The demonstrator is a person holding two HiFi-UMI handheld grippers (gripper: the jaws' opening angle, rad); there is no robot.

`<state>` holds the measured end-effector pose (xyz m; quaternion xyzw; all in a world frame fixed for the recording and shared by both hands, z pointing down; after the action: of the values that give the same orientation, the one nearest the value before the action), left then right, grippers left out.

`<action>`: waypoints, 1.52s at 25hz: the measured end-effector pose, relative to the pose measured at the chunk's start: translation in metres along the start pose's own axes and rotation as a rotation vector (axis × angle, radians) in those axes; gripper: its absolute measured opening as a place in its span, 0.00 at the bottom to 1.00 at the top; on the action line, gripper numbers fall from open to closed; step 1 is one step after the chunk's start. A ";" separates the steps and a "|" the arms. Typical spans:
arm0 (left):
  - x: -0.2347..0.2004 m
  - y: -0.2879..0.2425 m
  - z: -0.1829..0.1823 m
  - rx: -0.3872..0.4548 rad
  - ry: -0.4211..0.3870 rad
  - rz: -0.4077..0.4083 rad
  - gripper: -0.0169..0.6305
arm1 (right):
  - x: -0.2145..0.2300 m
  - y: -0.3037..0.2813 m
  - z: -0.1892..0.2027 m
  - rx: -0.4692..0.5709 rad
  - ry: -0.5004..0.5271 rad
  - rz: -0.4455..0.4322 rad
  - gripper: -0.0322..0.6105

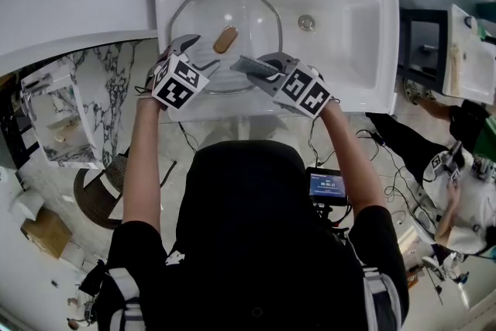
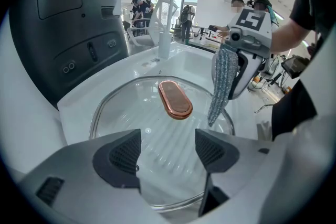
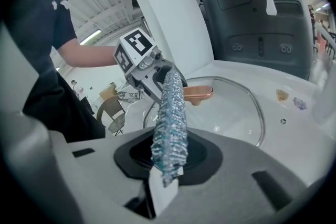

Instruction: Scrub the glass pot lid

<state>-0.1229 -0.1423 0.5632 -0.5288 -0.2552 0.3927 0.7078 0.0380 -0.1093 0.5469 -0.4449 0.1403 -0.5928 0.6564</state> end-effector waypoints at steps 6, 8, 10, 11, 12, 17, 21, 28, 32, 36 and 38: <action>0.000 -0.001 0.000 0.001 0.002 -0.001 0.48 | 0.017 0.007 0.002 0.025 -0.042 0.016 0.16; 0.000 -0.001 -0.001 0.001 0.002 -0.001 0.48 | 0.024 0.009 0.002 0.039 -0.062 0.026 0.16; 0.000 -0.001 -0.001 0.001 0.001 -0.002 0.48 | 0.031 0.012 0.002 0.052 -0.079 0.039 0.16; 0.000 -0.001 -0.001 0.000 0.000 -0.002 0.48 | 0.035 0.014 0.002 0.057 -0.086 0.045 0.16; 0.000 -0.001 -0.001 -0.001 0.000 -0.002 0.48 | 0.038 0.015 0.002 0.061 -0.091 0.050 0.16; 0.000 -0.002 -0.001 -0.005 0.003 -0.004 0.48 | 0.054 0.019 0.004 0.079 -0.122 0.072 0.16; 0.000 -0.001 -0.002 -0.007 0.003 -0.006 0.48 | 0.064 0.023 0.002 0.086 -0.137 0.093 0.16; 0.001 -0.002 -0.002 -0.008 0.004 -0.006 0.48 | 0.082 0.028 0.001 0.086 -0.137 0.154 0.16; 0.001 -0.002 -0.001 -0.009 0.005 -0.005 0.48 | 0.092 0.031 -0.001 0.078 -0.150 0.194 0.16; 0.001 -0.002 -0.002 -0.009 0.005 -0.006 0.48 | 0.105 0.035 -0.002 0.063 -0.169 0.271 0.16; 0.001 -0.002 -0.002 -0.010 0.005 -0.005 0.48 | 0.109 0.036 -0.004 0.056 -0.170 0.299 0.16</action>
<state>-0.1207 -0.1431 0.5643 -0.5328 -0.2567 0.3882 0.7068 0.0869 -0.2129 0.5549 -0.4490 0.1323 -0.4523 0.7591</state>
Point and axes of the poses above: the fingertips, and each gripper's own axes: y backward along the fingers, x to its right, z out of its underside, the point moved 7 cm from there along y, backward along the fingers, and after that the axes turned 11 degrees about -x, right-handed, at the moved point
